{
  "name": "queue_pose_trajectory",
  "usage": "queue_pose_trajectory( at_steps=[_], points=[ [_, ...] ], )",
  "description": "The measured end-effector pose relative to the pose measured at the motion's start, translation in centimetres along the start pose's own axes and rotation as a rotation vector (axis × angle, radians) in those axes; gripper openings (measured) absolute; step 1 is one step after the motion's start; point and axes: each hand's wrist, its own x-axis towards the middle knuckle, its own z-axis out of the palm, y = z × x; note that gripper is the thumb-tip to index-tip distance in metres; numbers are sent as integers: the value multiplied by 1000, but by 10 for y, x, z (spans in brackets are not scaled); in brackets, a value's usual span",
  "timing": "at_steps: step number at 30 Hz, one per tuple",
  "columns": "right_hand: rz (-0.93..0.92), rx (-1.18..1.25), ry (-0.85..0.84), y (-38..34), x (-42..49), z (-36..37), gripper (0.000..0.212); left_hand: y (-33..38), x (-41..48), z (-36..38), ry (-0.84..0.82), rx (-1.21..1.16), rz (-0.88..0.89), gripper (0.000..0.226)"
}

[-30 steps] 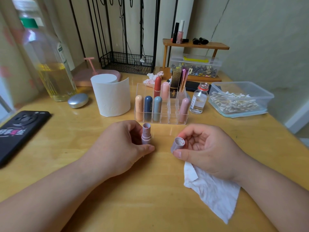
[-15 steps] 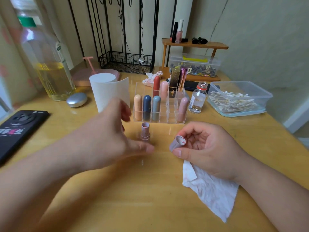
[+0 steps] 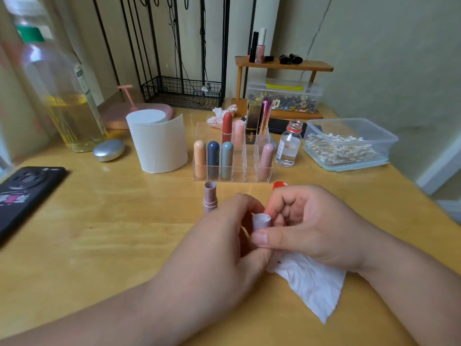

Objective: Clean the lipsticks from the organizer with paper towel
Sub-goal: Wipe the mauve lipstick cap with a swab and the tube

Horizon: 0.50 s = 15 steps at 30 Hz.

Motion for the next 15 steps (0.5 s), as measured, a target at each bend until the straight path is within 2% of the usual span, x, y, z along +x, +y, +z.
queue_pose_trajectory(
  at_steps=[2, 4, 7, 9, 10, 13, 15],
  points=[
    [9, 4, -20, -3, -1, -1, 20, -1, 1, -2, 19, -30, -44, 14],
    [22, -112, 10, -7, -3, -8, 31, -2, 2, -5, 11, -83, -102, 11],
    [192, -568, 33, -17, -12, -17, 59, -6, 2, -11, -40, -278, -258, 3],
    [345, -906, -50, -25, -21, -14, 73, -8, 2, -13, -64, -381, -316, 5],
    [392, -999, -88, -29, -25, -9, 77, -9, 3, -13, -75, -437, -325, 9],
    [415, -1039, -41, -31, -28, 7, 76, -12, 4, -12, -115, -531, -352, 17],
    [359, -988, 36, -21, -24, 13, 65, -12, 5, -11, -142, -541, -364, 11]
  ],
)
